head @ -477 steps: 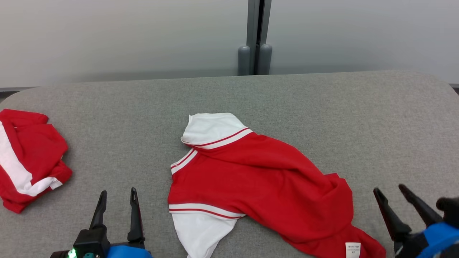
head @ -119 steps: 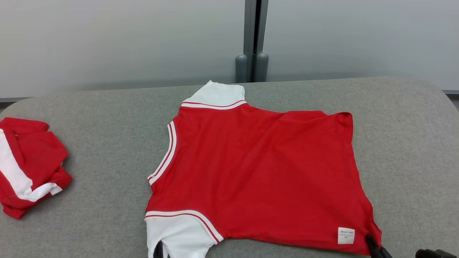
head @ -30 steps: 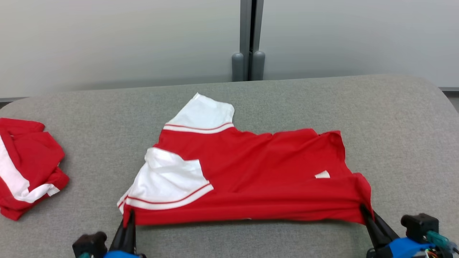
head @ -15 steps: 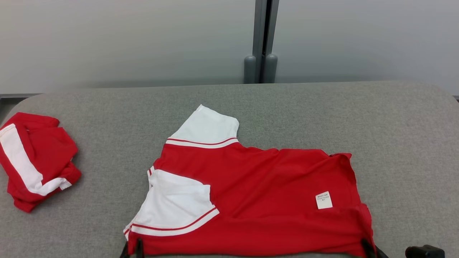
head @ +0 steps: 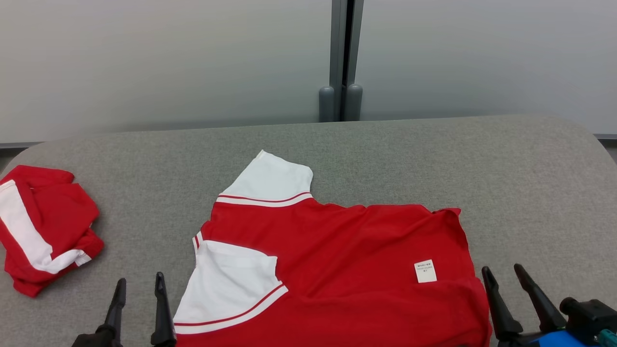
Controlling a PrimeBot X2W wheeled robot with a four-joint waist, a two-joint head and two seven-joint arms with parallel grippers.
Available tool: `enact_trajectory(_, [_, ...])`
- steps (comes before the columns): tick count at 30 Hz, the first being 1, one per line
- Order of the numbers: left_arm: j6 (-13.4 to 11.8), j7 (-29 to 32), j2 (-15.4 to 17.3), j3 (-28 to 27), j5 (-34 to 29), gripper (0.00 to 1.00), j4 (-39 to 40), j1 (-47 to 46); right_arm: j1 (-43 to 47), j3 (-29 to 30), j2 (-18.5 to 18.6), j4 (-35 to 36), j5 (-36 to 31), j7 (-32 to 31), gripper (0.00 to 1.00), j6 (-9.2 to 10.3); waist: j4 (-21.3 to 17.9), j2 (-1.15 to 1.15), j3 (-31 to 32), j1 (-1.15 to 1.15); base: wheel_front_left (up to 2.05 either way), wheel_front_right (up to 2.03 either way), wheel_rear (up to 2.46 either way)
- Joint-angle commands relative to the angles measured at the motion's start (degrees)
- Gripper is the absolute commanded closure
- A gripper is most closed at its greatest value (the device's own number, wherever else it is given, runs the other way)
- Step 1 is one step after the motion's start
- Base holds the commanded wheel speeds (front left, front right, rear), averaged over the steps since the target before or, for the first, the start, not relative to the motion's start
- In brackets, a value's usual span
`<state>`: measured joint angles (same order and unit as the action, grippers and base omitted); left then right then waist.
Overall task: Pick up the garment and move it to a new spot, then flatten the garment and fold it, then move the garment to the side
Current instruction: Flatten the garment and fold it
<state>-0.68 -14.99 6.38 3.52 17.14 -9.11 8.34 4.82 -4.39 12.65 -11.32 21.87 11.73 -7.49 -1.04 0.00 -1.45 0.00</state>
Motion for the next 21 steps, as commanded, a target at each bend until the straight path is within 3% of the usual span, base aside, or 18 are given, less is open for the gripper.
enact_trajectory(1, [0.12, -0.25, 0.11, -0.78, -1.93, 0.00, 0.82, -0.83, -1.29, 0.57, -0.57, 0.33, -1.08, 0.93, 0.00, -0.01, -0.08, 0.00, 0.12, 0.00, 0.00, 0.00, 0.00])
enact_trajectory(11, [1.40, -0.26, -0.39, -5.90, -9.04, 0.00, 3.35, -0.74, -1.77, 4.28, -5.91, 1.09, -6.21, 3.44, 0.00, -0.01, 0.35, 0.00, 1.07, 0.00, 0.00, 0.00, 0.00])
enact_trajectory(21, [2.69, -0.27, -1.65, -7.90, -11.16, 0.00, 2.00, 1.27, 1.81, 5.63, -7.42, 1.15, -10.28, 3.53, 0.00, -0.01, 0.95, 0.00, 1.58, 0.00, 0.00, 0.00, 0.00])
